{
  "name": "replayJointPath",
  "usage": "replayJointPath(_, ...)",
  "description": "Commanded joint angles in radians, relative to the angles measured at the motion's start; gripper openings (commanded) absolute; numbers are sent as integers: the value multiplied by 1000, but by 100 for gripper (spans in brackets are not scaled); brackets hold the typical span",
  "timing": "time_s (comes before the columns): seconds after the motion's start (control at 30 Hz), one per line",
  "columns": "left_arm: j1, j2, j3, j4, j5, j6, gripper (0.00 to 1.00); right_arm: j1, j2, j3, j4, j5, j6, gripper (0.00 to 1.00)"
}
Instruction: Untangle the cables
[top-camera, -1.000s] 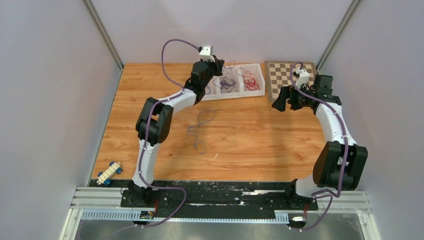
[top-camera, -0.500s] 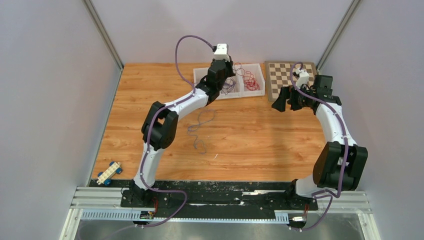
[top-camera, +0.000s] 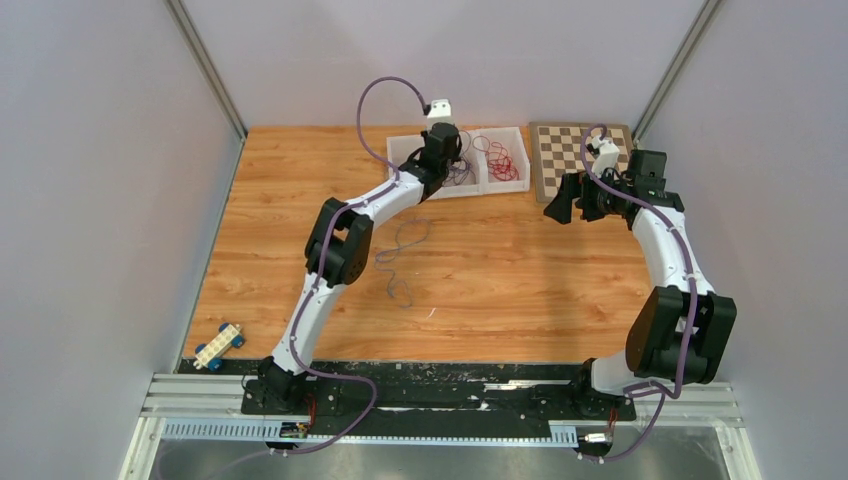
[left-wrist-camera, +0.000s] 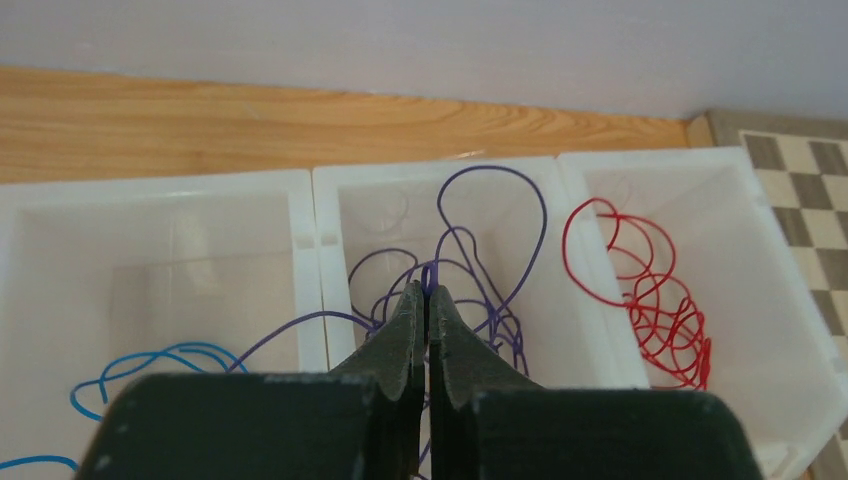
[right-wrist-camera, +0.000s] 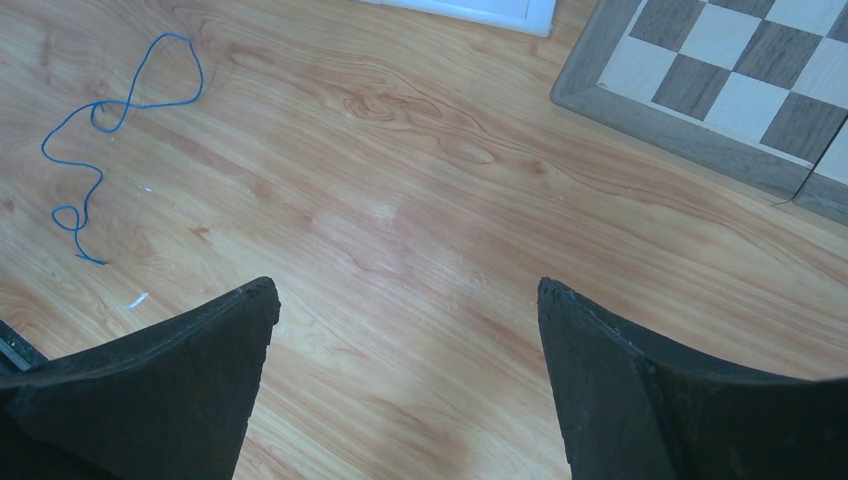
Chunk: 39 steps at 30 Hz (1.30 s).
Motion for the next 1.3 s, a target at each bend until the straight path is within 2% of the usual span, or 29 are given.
replayJointPath(0.0,23,20,56,-63,60,-79,3,-5,-35,-1,8,5,-3,100)
replayJointPath(0.2,30,-3,30,-14,152,-72,19,-6,-37,-2,2,6,-5,100)
replayJointPath(0.3,29,-34,11,28,212,-60,31,-6,-38,-2,1,-5,-3,100)
replayJointPath(0.4,25,-78,12,42,224,-29,42,-6,-37,1,3,-18,-1,100)
replayJointPath(0.47,25,-113,9,39,215,-19,54,-6,-36,3,4,-27,-2,100)
replayJointPath(0.57,25,-168,-14,28,187,9,60,-6,-37,7,4,-41,-3,100)
replayJointPath(0.6,25,-195,-20,23,184,24,65,-5,-36,8,4,-48,-4,100)
replayJointPath(0.8,54,-335,-121,-50,195,11,70,6,-18,31,20,-107,11,100)
replayJointPath(0.9,89,-413,-172,-97,265,-29,72,58,19,75,46,-88,26,98)
replayJointPath(1.1,191,-578,-316,-201,422,-91,72,258,170,274,110,49,29,86)
replayJointPath(1.27,287,-730,-506,-207,565,-85,72,447,378,520,149,163,-4,75)
